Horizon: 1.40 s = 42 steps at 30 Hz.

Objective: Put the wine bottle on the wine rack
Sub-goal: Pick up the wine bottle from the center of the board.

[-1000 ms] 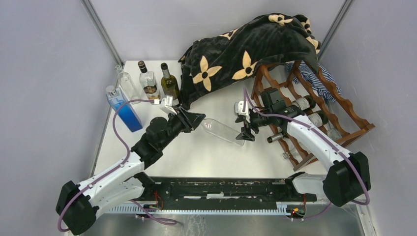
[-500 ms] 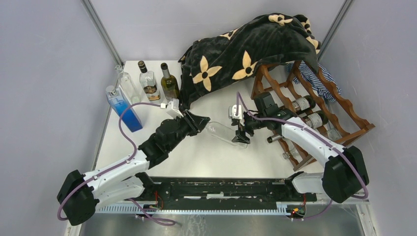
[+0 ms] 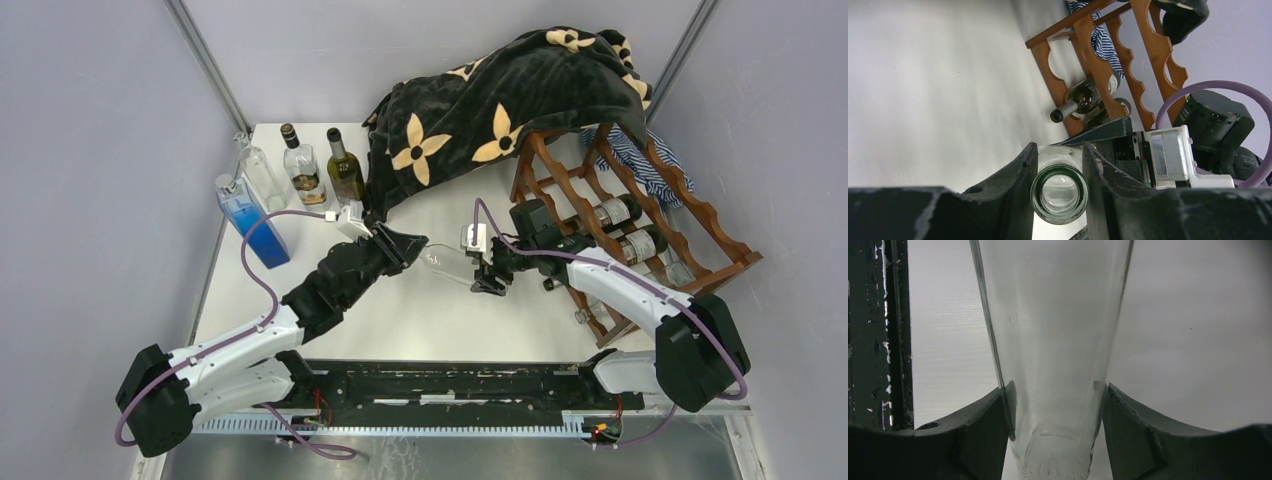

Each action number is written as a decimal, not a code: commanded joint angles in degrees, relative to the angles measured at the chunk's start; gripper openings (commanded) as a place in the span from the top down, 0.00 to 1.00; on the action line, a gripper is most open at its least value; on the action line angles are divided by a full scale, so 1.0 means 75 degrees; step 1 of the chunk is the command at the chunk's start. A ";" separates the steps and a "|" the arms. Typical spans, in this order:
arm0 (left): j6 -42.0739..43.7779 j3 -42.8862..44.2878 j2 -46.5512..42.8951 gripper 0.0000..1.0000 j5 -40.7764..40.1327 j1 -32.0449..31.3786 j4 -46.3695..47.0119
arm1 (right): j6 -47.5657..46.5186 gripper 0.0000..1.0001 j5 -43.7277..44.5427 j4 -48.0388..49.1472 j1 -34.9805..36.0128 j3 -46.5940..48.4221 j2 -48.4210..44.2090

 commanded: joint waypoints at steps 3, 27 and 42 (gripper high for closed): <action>-0.0507 0.0481 -0.0230 0.98 -0.0084 -0.0043 0.1017 | 0.0011 0.51 0.0134 0.0607 0.0035 -0.0304 -0.0335; 0.3380 0.2440 -0.1416 0.00 0.0631 -0.0035 -0.5324 | -0.2335 1.00 -0.0304 -0.1077 -0.0346 -0.0115 -0.1197; 0.5287 0.1863 -0.0830 0.00 0.2603 -0.0035 -0.4783 | -0.3570 1.00 -0.0416 -0.1900 -0.0349 0.0070 -0.1245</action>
